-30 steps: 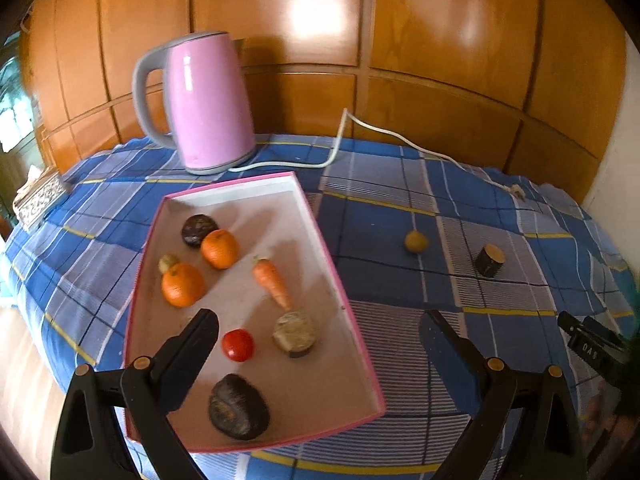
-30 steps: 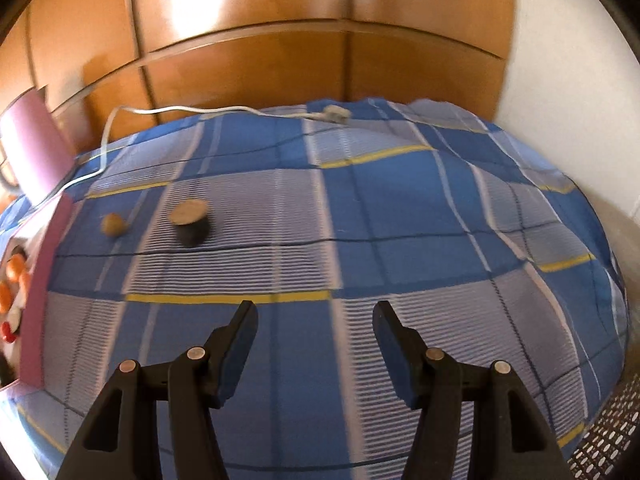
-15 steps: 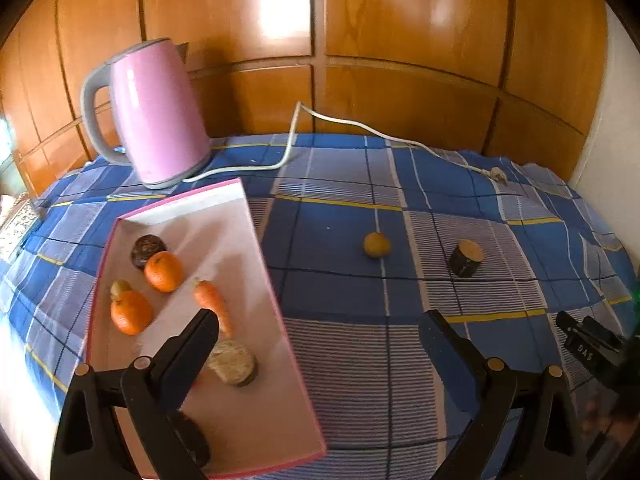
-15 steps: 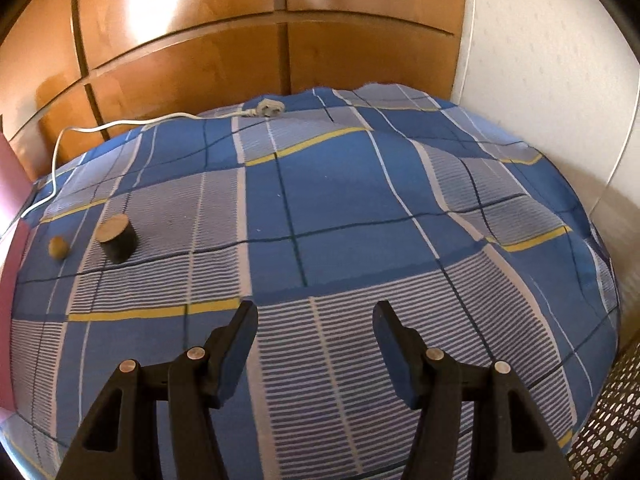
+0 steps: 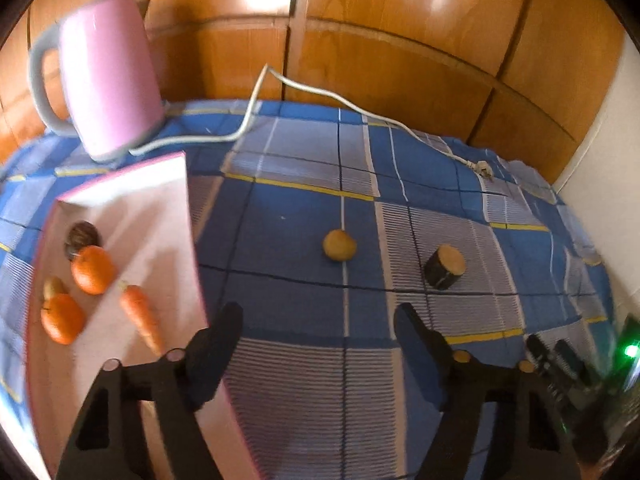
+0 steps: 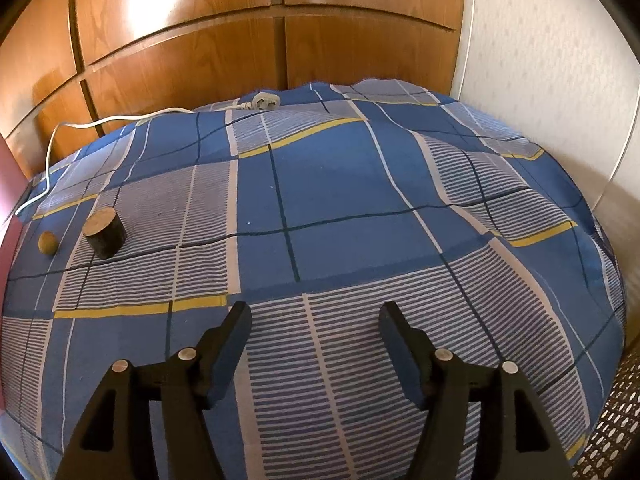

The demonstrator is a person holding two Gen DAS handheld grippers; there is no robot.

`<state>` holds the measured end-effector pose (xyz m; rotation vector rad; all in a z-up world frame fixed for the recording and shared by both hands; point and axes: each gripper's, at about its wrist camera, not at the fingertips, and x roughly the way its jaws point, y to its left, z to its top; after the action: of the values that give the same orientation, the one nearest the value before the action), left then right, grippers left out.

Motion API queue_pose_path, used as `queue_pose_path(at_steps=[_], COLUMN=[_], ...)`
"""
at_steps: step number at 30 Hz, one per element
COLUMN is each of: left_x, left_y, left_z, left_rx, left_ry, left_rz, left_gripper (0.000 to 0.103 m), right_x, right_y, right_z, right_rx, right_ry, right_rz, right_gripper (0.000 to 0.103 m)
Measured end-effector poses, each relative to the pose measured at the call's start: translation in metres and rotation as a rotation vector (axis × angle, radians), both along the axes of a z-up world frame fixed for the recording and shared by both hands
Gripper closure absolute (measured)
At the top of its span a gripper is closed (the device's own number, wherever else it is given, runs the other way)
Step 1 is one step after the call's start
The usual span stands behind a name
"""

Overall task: Organize fruits
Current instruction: 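Move the left gripper toward the small yellow potato on the cloth, then close the left gripper around the yellow potato, then carry the potato into the pink tray and open the left gripper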

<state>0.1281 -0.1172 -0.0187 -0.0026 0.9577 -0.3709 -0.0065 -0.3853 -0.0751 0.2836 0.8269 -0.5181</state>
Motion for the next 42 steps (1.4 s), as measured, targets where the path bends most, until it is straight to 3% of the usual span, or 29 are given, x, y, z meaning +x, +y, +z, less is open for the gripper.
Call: queue_pose_path(at_steps=[9, 17, 20, 22, 24, 28, 35, 42], left_x=[0.027, 0.062, 0.073, 0.076, 0.077, 0.065, 0.016, -0.019], left_y=[-0.027, -0.051, -0.055, -0.059, -0.058, -0.049, -0.036, -0.014], left_z=[-0.011, -0.034, -0.045, -0.046, -0.045, -0.042, -0.019, 0.005], left_rx=[0.017, 0.048, 0.07, 0.088, 0.064, 0.039, 0.055, 0.01], left_ry=[0.031, 0.09, 0.105, 0.072, 0.076, 0.082, -0.009, -0.064], left_rz=[-0.021, -0.017, -0.006, -0.012, -0.017, -0.018, -0.065, -0.058], left_gripper=[0.046, 0.049, 0.062, 0.072, 0.075, 0.075, 0.075, 0.075], right_x=[0.001, 0.001, 0.001, 0.001, 0.001, 0.001, 0.001, 0.001], right_y=[0.003, 0.003, 0.003, 0.003, 0.003, 0.004, 0.004, 0.004], right_z=[-0.001, -0.002, -0.002, -0.002, -0.002, -0.003, -0.003, -0.003], right_rx=[-0.006, -0.006, -0.006, -0.007, -0.008, -0.011, -0.02, -0.02], right_ry=[-0.01, -0.012, -0.013, -0.013, -0.013, -0.015, -0.01, -0.01], right_rz=[0.008, 0.013, 0.013, 0.015, 0.018, 0.02, 0.02, 0.02], right_gripper=[0.027, 0.026, 0.026, 0.026, 0.026, 0.026, 0.026, 0.026])
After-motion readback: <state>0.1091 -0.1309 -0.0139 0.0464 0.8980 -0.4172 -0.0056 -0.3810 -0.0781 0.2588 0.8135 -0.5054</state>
